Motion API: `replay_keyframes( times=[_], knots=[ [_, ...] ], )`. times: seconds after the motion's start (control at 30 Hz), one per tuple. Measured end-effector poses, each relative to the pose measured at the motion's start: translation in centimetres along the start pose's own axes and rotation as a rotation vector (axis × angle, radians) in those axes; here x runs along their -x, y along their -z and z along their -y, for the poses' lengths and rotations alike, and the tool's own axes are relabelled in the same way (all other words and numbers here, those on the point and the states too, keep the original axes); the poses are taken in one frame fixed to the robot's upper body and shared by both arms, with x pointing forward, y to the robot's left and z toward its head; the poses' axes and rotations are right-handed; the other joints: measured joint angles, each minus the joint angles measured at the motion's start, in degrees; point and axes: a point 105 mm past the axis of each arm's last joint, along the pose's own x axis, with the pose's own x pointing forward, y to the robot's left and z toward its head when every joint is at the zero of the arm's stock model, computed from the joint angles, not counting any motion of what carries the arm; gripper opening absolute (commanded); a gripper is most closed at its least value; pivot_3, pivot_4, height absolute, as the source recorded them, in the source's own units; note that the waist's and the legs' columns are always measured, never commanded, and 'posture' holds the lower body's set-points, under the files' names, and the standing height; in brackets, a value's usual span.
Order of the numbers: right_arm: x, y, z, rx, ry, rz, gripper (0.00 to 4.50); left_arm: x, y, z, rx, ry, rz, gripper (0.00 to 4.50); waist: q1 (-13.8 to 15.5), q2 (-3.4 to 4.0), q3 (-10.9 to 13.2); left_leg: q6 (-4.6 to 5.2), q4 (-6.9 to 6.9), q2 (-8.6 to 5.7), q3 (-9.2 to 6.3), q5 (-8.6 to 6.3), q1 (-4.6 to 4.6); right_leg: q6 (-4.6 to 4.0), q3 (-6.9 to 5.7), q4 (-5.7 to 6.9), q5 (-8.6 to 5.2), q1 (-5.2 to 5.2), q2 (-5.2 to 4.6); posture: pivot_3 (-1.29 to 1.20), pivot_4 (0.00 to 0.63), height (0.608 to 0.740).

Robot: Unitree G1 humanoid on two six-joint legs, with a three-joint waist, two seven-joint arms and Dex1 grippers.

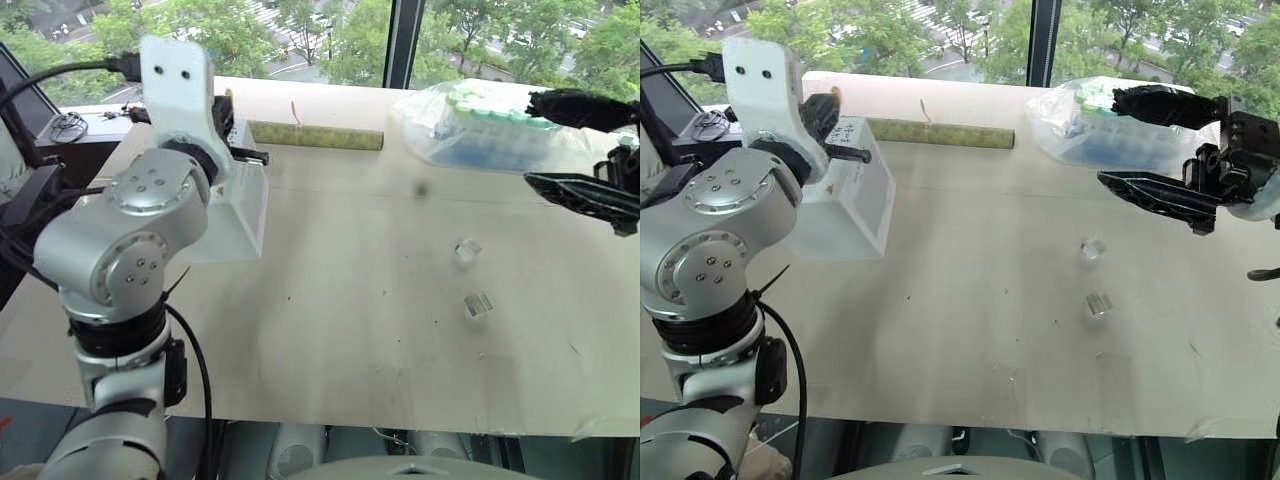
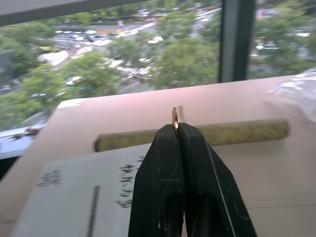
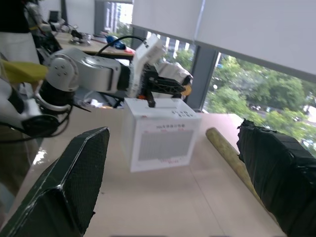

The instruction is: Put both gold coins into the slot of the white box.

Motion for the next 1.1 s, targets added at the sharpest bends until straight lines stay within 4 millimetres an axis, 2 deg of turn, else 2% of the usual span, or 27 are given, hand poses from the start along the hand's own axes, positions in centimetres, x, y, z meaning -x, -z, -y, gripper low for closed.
replay_keyframes(
  times=[0.1, 0.2, 0.37, 0.6, 0.8, 1.1],
  knots=[
    [-0.5, 0.2, -0.4, -0.015, -0.02, 0.013, 4.45, -0.1, 0.4, -0.2, -0.021, -0.028, -0.052, 0.0, -0.12, 0.01, 0.01, -0.01, -0.01, 0.0, 0.01, 0.0, 0.0, 0.0, 0.0, 0.01, 0.0, -0.01, -0.02, 0.0, 0.15, 0.74],
    [-0.8, 0.6, -0.7, -0.025, -0.015, 0.02, 4.45, -0.3, 2.0, -0.2, -0.012, -0.025, -0.155, 0.0, -0.15, 0.01, 0.0, -0.01, -0.02, 0.01, -0.02, 0.01, 0.0, 0.0, -0.04, 0.05, 0.01, -0.02, 0.0, 0.0, 0.15, 0.74],
    [-0.7, 1.7, -1.2, -0.046, -0.005, -0.01, 4.45, -0.6, 3.6, -1.5, -0.002, -0.083, -0.247, 0.0, -0.18, 0.01, 0.01, -0.02, 0.0, 0.01, -0.01, 0.01, 0.02, 0.0, -0.04, 0.08, 0.01, -0.02, -0.01, 0.0, 0.15, 0.74],
    [0.8, 3.5, -1.7, -0.08, 0.036, -0.095, 4.45, -0.8, 4.0, -2.7, -0.004, -0.124, -0.267, 0.0, -0.05, 0.01, 0.01, -0.01, 0.0, 0.0, 0.0, 0.0, 0.0, -0.01, -0.04, 0.07, 0.01, -0.02, -0.05, 0.0, 0.15, 0.74],
    [1.8, 3.5, -1.7, -0.07, 0.062, -0.13, 4.45, -0.6, 4.4, -3.5, -0.012, -0.14, -0.302, 0.0, -0.2, 0.01, 0.0, -0.01, 0.0, 0.01, -0.01, 0.0, 0.05, -0.01, -0.02, 0.11, 0.01, -0.02, -0.03, 0.0, 0.15, 0.74],
    [1.8, 3.6, -1.6, -0.064, 0.067, -0.137, 4.45, -0.3, 5.0, -4.0, 0.028, -0.143, -0.324, 0.0, -0.22, 0.01, 0.0, -0.01, 0.0, 0.0, 0.01, 0.0, 0.06, -0.01, 0.0, 0.11, 0.01, -0.02, -0.03, 0.0, 0.15, 0.74]
  ],
)
